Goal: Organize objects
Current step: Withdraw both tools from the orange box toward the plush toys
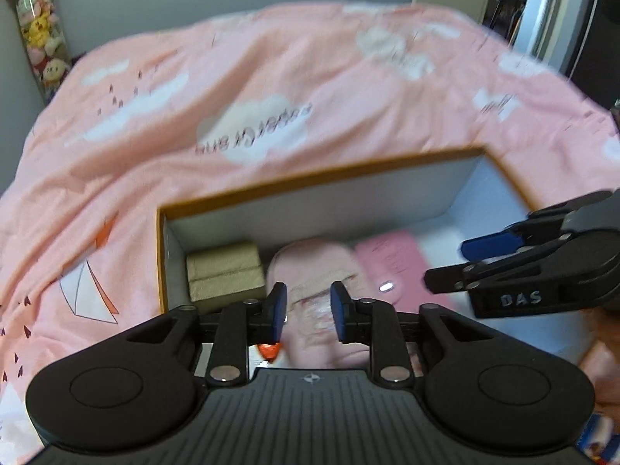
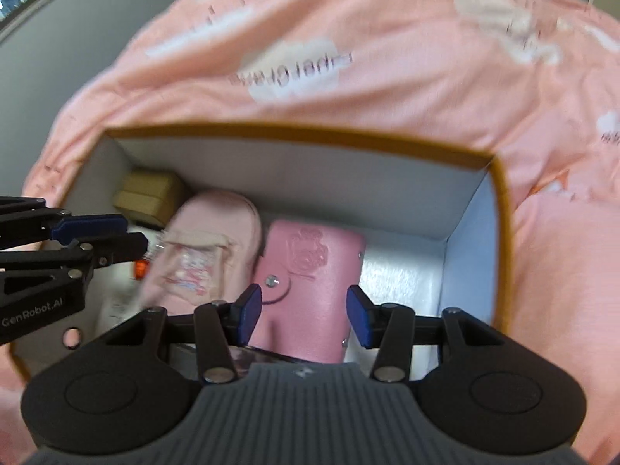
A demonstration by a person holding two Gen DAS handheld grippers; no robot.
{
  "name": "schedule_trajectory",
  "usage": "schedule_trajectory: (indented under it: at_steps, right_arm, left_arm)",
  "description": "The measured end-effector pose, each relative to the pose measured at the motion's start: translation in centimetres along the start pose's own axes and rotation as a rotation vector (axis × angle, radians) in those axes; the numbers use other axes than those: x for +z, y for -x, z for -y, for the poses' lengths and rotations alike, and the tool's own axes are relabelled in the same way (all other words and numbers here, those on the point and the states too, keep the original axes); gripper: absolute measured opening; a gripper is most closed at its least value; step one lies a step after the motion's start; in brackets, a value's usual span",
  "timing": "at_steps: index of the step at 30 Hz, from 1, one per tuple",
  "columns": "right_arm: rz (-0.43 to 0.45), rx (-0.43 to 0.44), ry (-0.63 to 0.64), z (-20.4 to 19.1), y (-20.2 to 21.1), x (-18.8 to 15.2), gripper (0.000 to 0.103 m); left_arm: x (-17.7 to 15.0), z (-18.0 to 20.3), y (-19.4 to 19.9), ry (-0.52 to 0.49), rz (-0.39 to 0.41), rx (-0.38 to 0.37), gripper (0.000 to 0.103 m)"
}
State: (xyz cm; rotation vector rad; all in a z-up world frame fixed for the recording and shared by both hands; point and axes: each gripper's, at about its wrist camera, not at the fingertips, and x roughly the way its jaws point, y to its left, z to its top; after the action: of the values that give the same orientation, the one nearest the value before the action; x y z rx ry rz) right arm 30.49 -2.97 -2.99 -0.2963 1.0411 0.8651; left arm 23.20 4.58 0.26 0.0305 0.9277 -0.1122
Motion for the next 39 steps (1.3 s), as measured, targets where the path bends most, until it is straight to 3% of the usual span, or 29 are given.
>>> schedule_trajectory:
  at_steps: [5,14,21,26,30,35,39]
  right_arm:
    - [0.145,0.014,0.003,-0.6,5.6,-2.4,0.058]
    - [0.287,-0.026,0.027,-0.9,12.9,-10.0,0.063]
    - [0.246,-0.058,-0.015,-0.2,15.8,-16.1,0.063]
    - [0.180,-0.138,0.047,-0.8,15.9,-19.7,0.063]
    - [0.100,-0.177,0.062,-0.7,15.0,-21.2,0.063]
    - [0.035,-0.211,0.101,-0.8,14.2,-22.4,0.062]
    - [0.014,-0.210,0.106,-0.8,13.8,-22.7,0.053]
  left_arm:
    - [-1.1,2.4,5.2,-0.006,0.124,-0.057,0.048]
    - [-6.9,7.3,10.3,-0.064,0.236,-0.100,0.049]
    - [-11.3,9.4,9.3,-0.019,0.140,-0.149,0.049]
    - [-14.1,11.5,8.0,-0.059,0.061,-0.153,0.047]
    - [-15.5,12.5,7.1,-0.057,-0.004,-0.164,0.046]
    - [-16.2,12.7,7.1,-0.051,-0.026,-0.157,0.046]
    - [-16.2,12.5,7.1,-0.041,-0.030,-0.151,0.046]
